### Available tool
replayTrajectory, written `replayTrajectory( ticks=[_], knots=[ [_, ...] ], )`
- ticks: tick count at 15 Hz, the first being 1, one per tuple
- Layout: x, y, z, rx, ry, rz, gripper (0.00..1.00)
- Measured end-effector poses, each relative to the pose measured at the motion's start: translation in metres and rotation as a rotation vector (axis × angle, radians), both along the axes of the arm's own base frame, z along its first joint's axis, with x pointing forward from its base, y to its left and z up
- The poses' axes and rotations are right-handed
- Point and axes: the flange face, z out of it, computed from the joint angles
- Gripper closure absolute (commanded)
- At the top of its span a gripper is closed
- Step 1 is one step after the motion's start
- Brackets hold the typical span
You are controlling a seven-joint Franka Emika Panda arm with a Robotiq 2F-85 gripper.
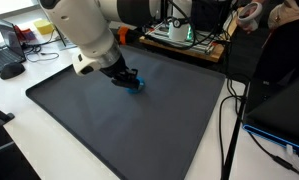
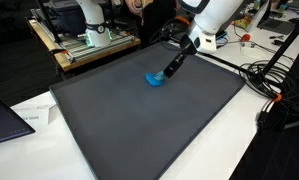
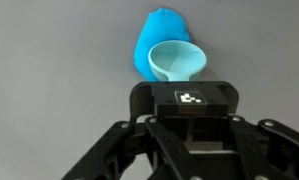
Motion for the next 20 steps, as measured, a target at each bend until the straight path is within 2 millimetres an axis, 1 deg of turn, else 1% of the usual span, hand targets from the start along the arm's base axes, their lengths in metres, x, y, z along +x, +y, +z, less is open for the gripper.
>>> replayTrajectory(
  ticks=[5, 11, 16, 20],
  knots=[
    [0.004, -0.011, 0.000, 0.023, -0.021, -0.031, 0.78],
    [0.006, -0.015, 0.001, 0.027, -0.034, -0.033, 0.78],
    [-0.001, -0.018, 0.006, 0.045, 0.019, 0.034, 0.78],
    [-0.009, -0.026, 0.011, 0.054, 0.053, 0.059, 0.78]
  ],
)
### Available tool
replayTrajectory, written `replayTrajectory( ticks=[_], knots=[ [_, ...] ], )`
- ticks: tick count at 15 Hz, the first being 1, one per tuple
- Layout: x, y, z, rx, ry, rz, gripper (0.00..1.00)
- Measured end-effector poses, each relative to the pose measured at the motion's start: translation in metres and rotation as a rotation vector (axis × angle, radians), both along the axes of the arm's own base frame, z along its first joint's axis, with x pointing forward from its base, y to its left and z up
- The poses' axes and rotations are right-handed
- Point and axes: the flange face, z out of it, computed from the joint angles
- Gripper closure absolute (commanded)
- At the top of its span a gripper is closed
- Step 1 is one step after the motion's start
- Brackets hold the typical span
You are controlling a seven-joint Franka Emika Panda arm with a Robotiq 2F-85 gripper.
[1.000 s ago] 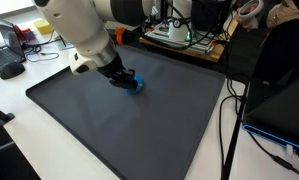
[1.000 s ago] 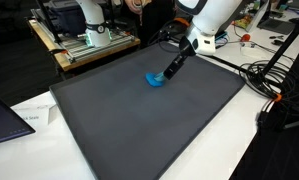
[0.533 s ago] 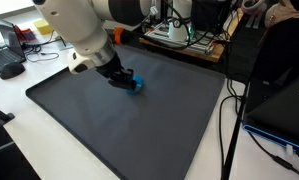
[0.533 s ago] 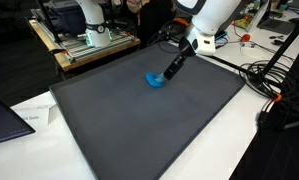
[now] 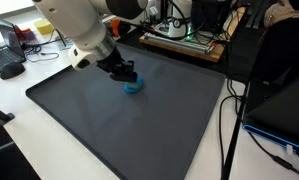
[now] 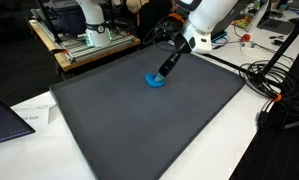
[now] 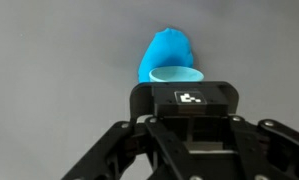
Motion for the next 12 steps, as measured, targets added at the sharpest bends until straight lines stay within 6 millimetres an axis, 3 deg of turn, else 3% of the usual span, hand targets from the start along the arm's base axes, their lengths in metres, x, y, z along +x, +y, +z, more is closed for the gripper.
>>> replayTrajectory(
  ticks=[4, 12],
  knots=[
    [-0.008, -0.015, 0.006, 0.017, 0.013, 0.020, 0.78],
    [-0.020, -0.081, 0.014, 0.051, 0.009, 0.047, 0.78]
  ],
)
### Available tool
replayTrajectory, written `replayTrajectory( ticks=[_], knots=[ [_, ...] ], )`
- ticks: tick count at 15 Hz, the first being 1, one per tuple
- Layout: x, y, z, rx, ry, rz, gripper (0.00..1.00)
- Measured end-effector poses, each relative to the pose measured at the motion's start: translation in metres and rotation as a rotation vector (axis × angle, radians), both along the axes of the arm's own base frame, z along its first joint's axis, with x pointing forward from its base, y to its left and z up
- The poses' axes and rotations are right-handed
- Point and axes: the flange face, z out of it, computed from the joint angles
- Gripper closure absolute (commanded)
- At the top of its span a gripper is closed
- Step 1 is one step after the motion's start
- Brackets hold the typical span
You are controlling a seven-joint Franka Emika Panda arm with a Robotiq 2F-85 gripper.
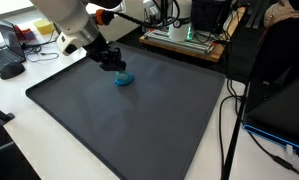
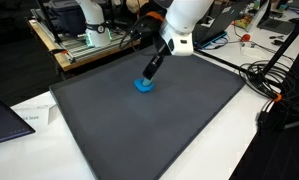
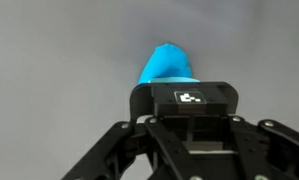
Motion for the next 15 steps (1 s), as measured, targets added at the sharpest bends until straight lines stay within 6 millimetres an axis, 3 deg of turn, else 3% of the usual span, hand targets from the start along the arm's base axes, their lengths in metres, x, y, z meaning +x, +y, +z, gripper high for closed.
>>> replayTrajectory(
  ticks=[5, 15],
  knots=[
    [-0.006, -0.018, 0.007, 0.042, -0.016, 0.041, 0.78],
    [-0.010, -0.024, 0.037, 0.081, -0.073, 0.065, 0.78]
  ],
)
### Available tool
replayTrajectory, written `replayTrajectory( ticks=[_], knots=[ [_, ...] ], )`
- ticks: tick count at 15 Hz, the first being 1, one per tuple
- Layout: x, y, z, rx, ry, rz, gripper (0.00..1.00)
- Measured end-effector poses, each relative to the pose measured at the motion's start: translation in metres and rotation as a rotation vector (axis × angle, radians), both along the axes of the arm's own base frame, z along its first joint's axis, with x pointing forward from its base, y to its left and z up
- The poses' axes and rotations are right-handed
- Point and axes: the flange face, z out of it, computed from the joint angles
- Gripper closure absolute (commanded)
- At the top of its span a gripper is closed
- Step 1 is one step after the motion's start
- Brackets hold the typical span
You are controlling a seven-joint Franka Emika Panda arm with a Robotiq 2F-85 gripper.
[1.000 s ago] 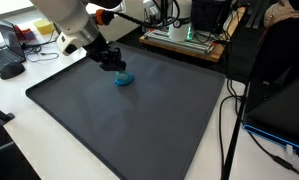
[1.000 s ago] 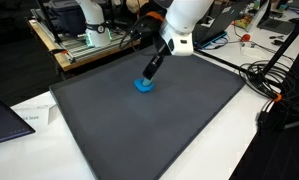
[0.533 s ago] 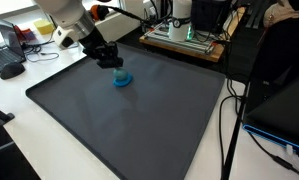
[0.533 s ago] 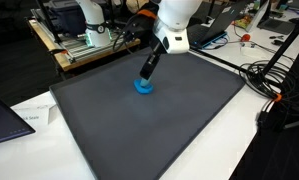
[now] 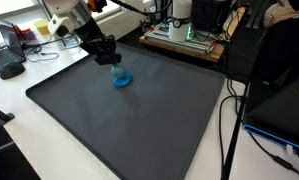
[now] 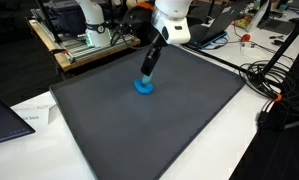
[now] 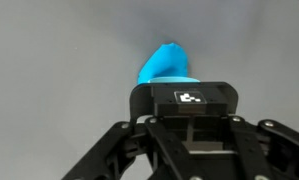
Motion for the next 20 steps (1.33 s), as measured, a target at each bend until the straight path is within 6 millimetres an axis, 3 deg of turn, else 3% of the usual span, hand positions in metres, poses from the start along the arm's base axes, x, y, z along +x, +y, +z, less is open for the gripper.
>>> replayTrajectory(
  ticks=[7, 14, 17, 20],
  knots=[
    [-0.003, -0.013, 0.027, 0.057, -0.128, -0.122, 0.78],
    [-0.021, -0.027, 0.038, 0.018, -0.259, -0.238, 0.78],
    [-0.035, -0.019, 0.050, -0.024, -0.336, -0.253, 0.78],
    [-0.052, 0.007, 0.065, -0.105, -0.375, -0.229, 0.78]
  ],
)
